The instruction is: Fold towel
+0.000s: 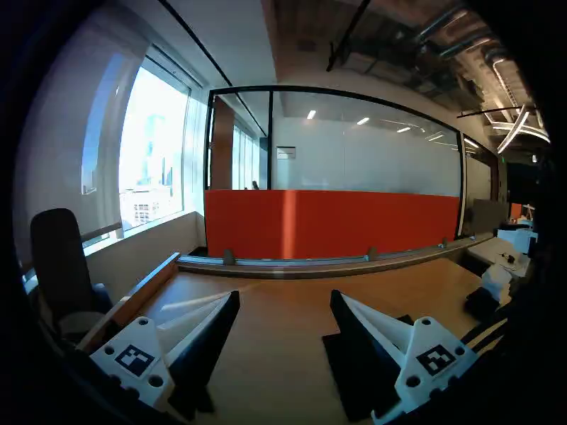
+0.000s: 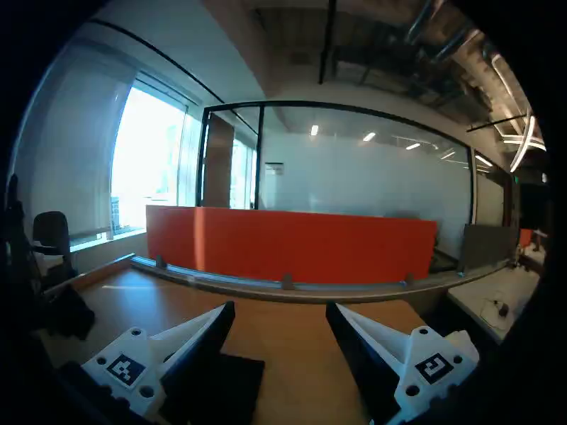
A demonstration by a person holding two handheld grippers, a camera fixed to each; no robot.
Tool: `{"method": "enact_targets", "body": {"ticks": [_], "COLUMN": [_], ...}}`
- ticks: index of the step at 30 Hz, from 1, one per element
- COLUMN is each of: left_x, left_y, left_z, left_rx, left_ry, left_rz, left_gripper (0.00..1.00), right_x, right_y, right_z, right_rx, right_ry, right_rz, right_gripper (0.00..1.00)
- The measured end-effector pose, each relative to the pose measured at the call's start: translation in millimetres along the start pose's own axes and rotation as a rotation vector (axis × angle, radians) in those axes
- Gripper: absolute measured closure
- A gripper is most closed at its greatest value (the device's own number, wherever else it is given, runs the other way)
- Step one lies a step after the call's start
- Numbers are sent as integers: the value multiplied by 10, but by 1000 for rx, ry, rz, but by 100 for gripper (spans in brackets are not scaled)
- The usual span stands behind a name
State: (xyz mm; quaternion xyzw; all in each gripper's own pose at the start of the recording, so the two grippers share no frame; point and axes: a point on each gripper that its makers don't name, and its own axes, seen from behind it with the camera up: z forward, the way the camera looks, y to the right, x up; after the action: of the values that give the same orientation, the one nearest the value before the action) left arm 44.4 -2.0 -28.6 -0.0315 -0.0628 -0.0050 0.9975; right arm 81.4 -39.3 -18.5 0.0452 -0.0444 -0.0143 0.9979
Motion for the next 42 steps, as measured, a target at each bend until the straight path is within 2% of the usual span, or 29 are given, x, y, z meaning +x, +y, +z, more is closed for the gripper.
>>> {"method": "enact_targets", "body": {"ticks": [8,14,21,26,32,42], "left_x": [-11,-92,-274,-469,-754,-1279], "left_y": [220,467,686,782,872,1057], "left_z": [67,136,177,194,198,177], "left_rx": [-90,-198,-311,-369,-404,-452], "left_ry": [-32,-78,-144,-196,-251,-336], "left_rz": [57,82,123,158,178,206], "left_gripper": [5,5,5,5,5,5], "right_x": [-97,-284,-515,-663,-867,-1413], "right_y": [-116,-262,-502,-616,-667,-644], "right_z": [-40,-65,-108,-108,-87,-91], "right_rx": [81,168,298,366,396,402], "right_ry": [-44,-110,-205,-258,-299,-373], "right_rz": [-65,-131,-198,-233,-245,-230], "right_gripper": [0,0,0,0,0,0]}}
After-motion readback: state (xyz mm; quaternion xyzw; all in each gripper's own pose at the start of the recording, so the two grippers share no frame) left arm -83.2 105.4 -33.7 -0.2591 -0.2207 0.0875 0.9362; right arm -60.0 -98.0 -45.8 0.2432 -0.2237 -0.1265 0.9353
